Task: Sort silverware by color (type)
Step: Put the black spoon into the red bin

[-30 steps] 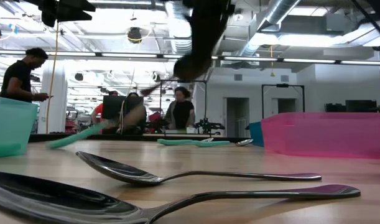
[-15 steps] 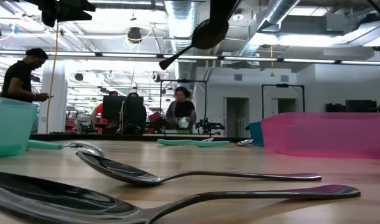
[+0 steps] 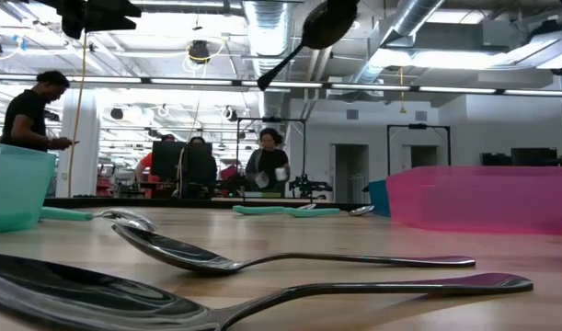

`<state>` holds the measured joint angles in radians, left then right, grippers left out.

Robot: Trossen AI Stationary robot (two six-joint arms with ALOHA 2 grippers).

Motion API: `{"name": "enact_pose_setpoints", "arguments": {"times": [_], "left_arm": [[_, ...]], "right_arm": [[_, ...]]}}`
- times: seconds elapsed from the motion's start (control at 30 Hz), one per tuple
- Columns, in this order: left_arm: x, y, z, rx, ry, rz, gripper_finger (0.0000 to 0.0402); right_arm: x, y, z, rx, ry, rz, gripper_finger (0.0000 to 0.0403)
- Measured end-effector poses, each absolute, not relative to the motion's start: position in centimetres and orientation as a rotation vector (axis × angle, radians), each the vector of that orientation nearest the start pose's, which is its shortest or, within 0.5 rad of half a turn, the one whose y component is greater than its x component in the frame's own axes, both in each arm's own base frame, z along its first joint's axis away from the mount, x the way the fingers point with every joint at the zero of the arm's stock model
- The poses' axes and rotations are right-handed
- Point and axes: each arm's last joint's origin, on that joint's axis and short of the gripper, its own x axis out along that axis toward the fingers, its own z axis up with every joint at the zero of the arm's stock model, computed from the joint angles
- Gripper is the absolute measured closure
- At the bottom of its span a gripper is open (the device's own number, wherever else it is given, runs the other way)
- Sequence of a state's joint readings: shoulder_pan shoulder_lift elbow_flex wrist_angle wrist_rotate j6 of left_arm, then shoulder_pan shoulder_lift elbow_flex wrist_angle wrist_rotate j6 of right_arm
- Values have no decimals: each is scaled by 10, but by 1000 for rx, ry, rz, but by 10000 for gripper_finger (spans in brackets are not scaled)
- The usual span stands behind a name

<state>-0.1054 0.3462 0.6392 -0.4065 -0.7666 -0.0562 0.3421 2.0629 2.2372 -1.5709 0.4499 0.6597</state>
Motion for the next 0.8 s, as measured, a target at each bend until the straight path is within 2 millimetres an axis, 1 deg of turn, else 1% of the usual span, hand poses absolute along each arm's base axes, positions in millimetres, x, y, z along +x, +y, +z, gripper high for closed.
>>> {"name": "enact_pose_setpoints", "arguments": {"times": [0.1, 0.23, 0.37, 0.63, 0.8], "left_arm": [[79, 12, 311, -3, 87, 663, 196], [79, 12, 311, 7, 90, 663, 196], [79, 12, 311, 19, 94, 662, 196], [79, 12, 311, 20, 95, 662, 196], [79, 12, 311, 23, 96, 662, 196]], "right_arm": [[367, 119, 346, 30, 1183, -498, 379], [354, 115, 345, 86, 1204, -526, 379], [335, 112, 348, 153, 1216, -550, 379], [292, 114, 353, 274, 1183, -631, 379], [272, 115, 344, 326, 1200, -679, 379]]}}
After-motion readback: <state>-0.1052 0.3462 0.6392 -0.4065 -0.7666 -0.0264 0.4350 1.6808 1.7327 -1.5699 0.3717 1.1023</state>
